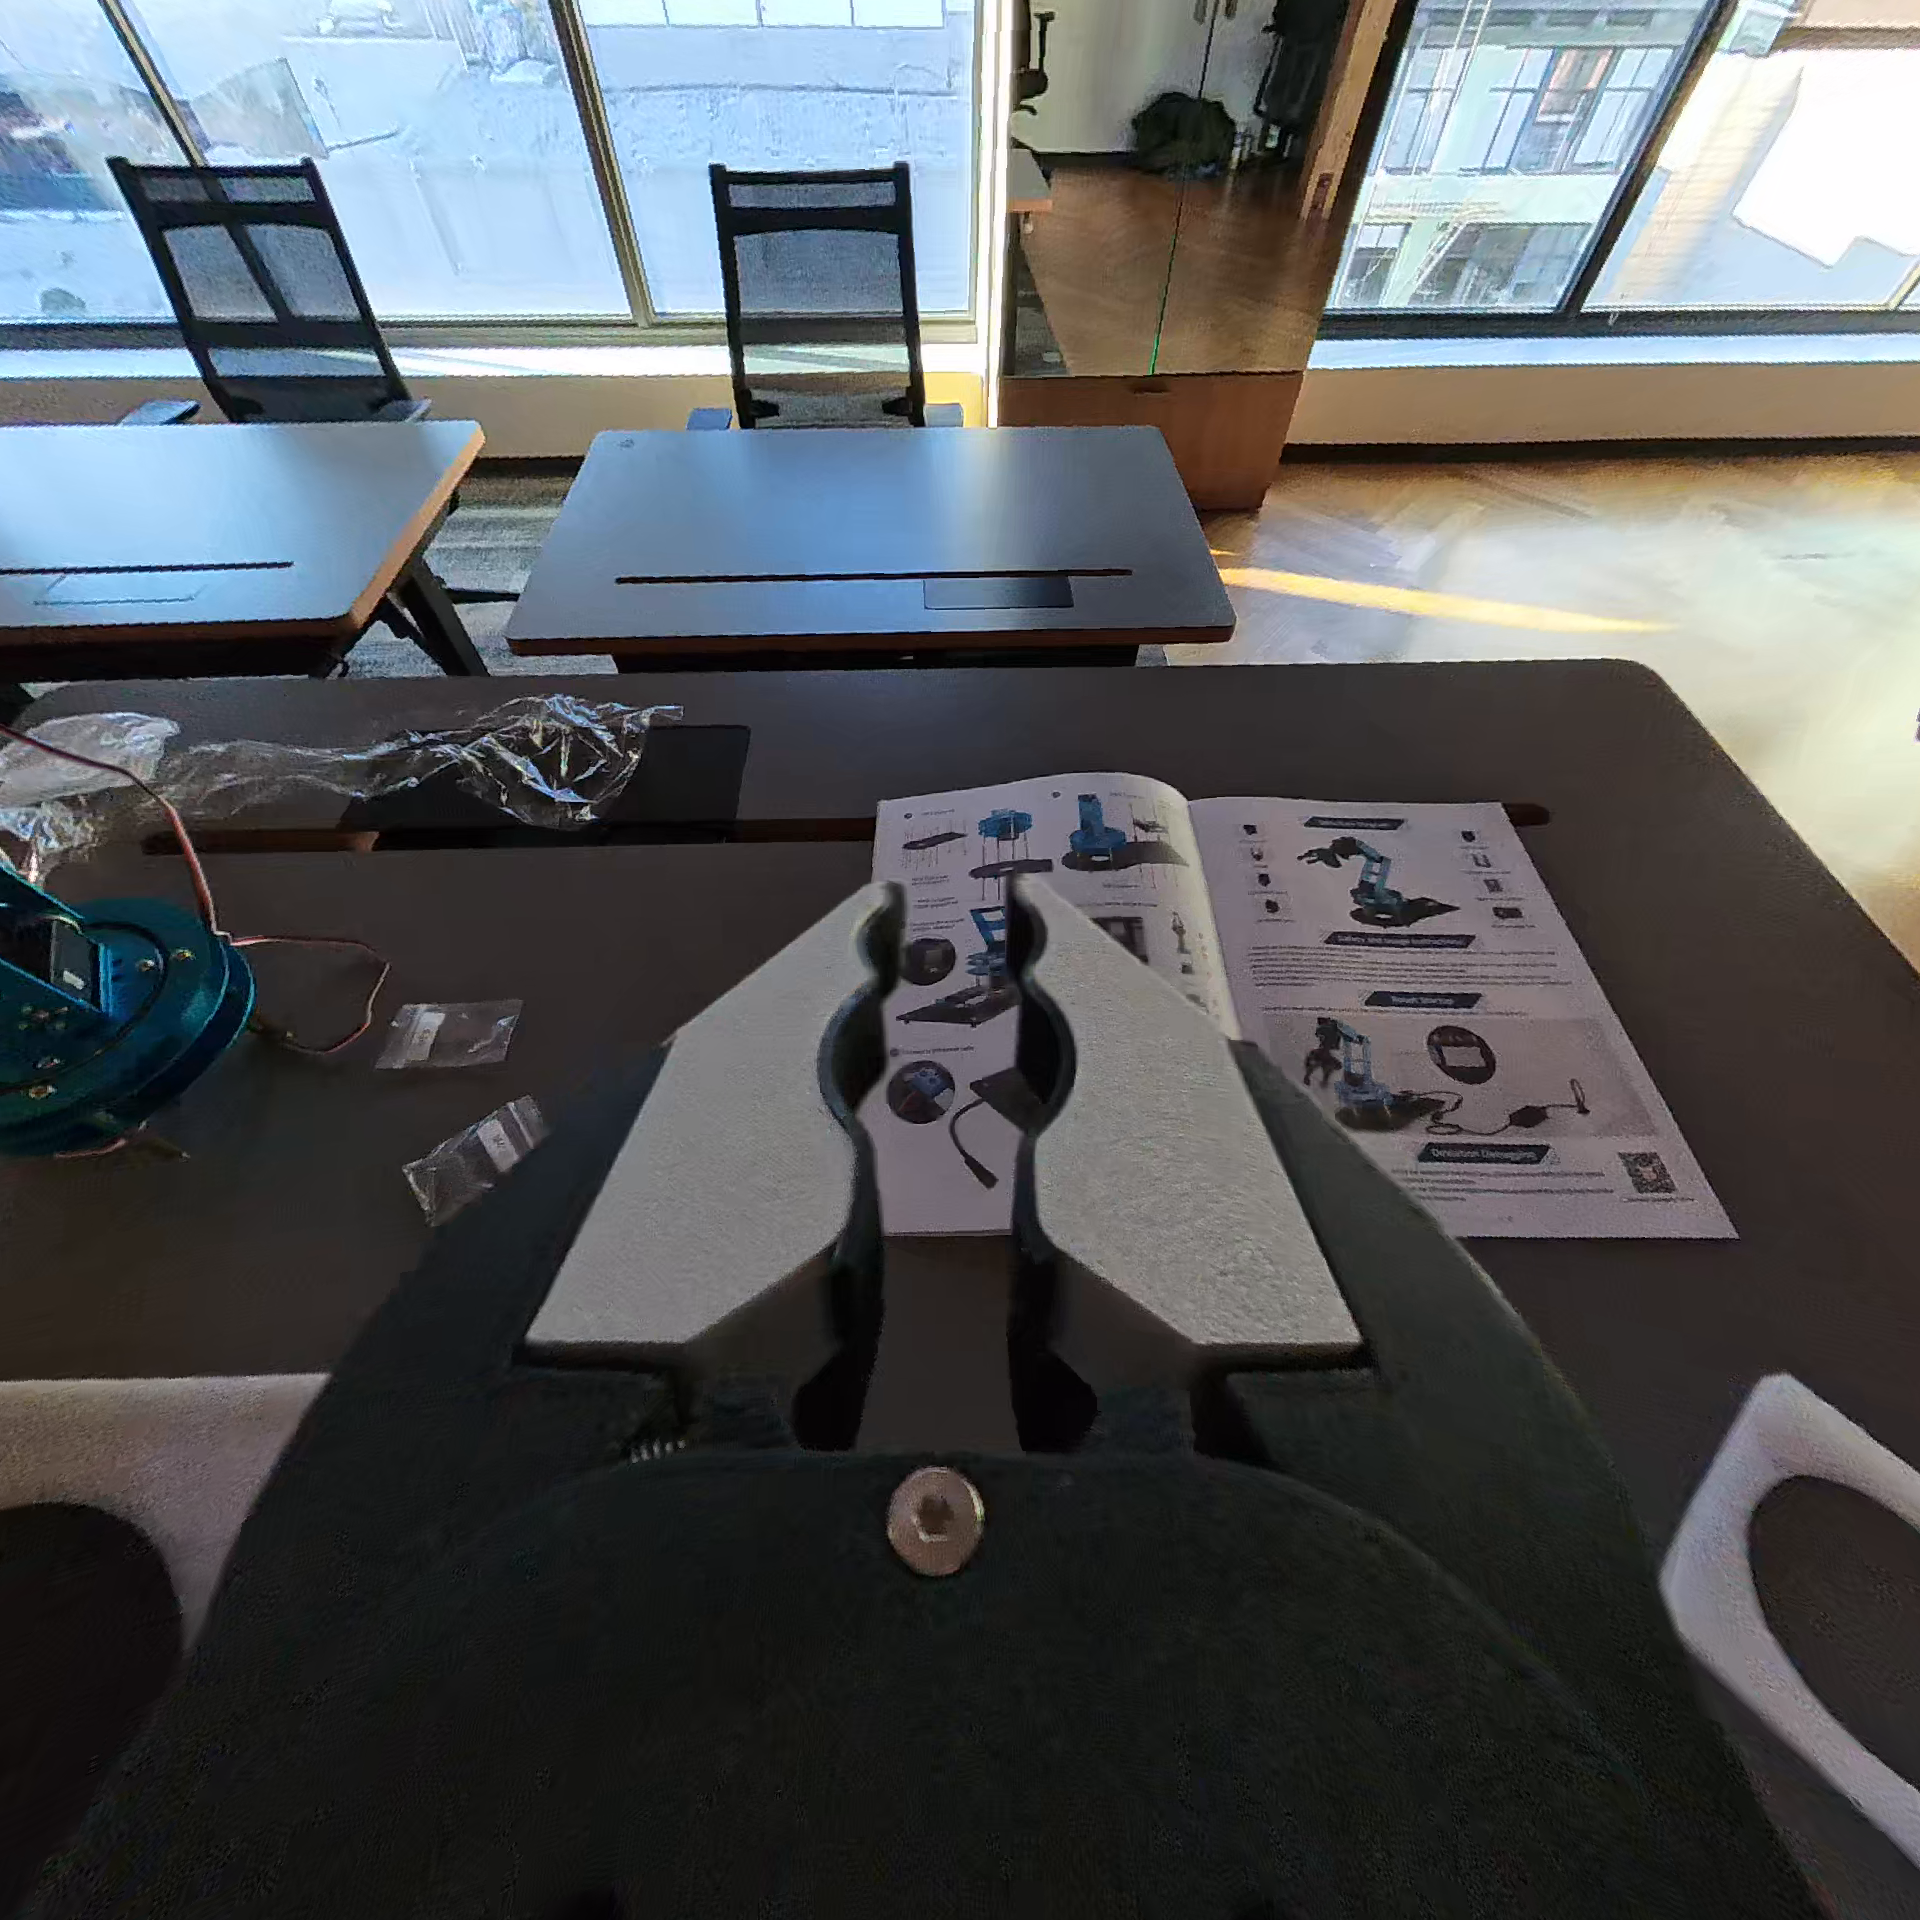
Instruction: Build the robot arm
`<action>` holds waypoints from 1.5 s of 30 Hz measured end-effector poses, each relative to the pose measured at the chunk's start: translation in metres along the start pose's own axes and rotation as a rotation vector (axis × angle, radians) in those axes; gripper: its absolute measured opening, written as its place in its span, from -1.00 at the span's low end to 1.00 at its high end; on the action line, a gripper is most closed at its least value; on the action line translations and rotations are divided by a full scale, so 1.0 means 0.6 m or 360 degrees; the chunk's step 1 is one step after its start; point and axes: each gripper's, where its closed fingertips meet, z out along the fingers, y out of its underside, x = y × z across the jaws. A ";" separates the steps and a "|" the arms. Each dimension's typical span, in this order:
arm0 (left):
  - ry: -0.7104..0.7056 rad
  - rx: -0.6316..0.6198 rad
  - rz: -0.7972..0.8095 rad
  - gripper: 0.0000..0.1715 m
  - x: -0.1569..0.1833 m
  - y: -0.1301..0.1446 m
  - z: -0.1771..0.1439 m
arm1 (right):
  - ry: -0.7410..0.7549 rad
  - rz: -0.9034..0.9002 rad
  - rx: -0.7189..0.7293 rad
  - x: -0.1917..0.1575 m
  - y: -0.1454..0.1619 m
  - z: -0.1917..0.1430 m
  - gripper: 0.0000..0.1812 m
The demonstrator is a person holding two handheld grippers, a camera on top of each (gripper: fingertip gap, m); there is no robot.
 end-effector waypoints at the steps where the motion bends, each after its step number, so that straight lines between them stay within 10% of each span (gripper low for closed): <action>1: 0.0014 0.0000 -0.0023 -0.97 -0.009 0.007 0.007 | -0.0026 0.0041 0.0014 0.001 -0.002 0.009 -0.90; 12: 0.0330 0.0354 -0.0286 -1.00 -0.004 -0.044 0.095 | -0.0113 0.0085 0.0142 -0.027 -0.016 0.090 -0.93; 45: -0.0011 0.0916 -0.0919 -1.00 -0.184 -0.020 0.093 | -0.0236 0.0432 0.0239 -0.029 0.012 0.141 -1.00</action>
